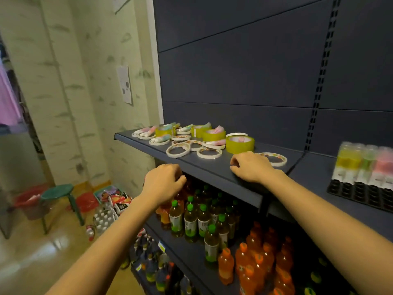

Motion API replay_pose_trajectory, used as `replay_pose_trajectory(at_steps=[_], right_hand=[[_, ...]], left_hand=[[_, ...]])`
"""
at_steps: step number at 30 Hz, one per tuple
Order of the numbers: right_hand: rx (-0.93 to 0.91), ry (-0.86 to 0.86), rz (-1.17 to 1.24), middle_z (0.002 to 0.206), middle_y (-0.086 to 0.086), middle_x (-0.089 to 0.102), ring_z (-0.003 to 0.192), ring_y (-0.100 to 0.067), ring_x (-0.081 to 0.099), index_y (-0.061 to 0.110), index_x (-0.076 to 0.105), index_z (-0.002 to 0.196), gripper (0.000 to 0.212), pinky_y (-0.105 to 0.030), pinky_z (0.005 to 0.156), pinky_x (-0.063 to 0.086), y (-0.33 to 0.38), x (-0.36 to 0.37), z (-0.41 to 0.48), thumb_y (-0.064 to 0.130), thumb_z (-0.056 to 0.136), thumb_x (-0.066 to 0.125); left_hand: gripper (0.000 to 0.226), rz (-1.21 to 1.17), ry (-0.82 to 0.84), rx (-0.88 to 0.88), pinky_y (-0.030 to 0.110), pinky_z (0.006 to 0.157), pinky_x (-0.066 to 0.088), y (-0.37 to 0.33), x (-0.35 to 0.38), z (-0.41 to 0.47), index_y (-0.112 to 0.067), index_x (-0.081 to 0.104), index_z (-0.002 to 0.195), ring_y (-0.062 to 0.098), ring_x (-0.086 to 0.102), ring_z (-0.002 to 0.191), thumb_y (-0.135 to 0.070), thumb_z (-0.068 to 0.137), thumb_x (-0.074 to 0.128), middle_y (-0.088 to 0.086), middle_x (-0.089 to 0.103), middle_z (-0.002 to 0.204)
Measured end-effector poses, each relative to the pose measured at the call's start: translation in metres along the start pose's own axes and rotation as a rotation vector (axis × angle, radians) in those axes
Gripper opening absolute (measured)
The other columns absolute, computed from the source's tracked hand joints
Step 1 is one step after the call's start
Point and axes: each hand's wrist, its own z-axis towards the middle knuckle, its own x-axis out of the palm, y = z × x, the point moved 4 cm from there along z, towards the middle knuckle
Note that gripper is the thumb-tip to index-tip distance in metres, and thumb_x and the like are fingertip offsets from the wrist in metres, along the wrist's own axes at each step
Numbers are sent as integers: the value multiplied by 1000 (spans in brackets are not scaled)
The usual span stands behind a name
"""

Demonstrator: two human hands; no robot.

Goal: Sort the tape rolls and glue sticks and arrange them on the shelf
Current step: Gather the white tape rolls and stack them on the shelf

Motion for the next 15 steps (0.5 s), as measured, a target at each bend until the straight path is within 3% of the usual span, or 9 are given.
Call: replay_pose_trajectory(at_steps=[3, 10, 15], right_hand=[[51, 18, -24, 120, -9, 60, 110, -30, 56, 17, 62, 110, 34, -33, 77, 40, 4, 8, 41, 40, 97, 40], [214, 99, -39, 137, -11, 50, 125, -30, 47, 11, 51, 132, 51, -37, 98, 38, 7, 35, 119, 43, 98, 29], [281, 265, -82, 136, -8, 49, 132, -31, 37, 16, 52, 129, 46, -41, 110, 26, 3, 45, 146, 43, 94, 39]], left_hand=[[28, 15, 12, -44, 26, 61, 40, 22, 11, 35, -18, 63, 98, 19, 60, 88, -39, 90, 46, 1, 67, 99], [26, -24, -31, -141, 33, 67, 52, 64, 34, 96, -18, 64, 95, 20, 61, 84, -37, 90, 47, 1, 68, 94], [25, -21, -6, -186, 29, 61, 42, 91, 49, 125, -18, 58, 85, 20, 56, 76, -39, 92, 47, 4, 66, 90]])
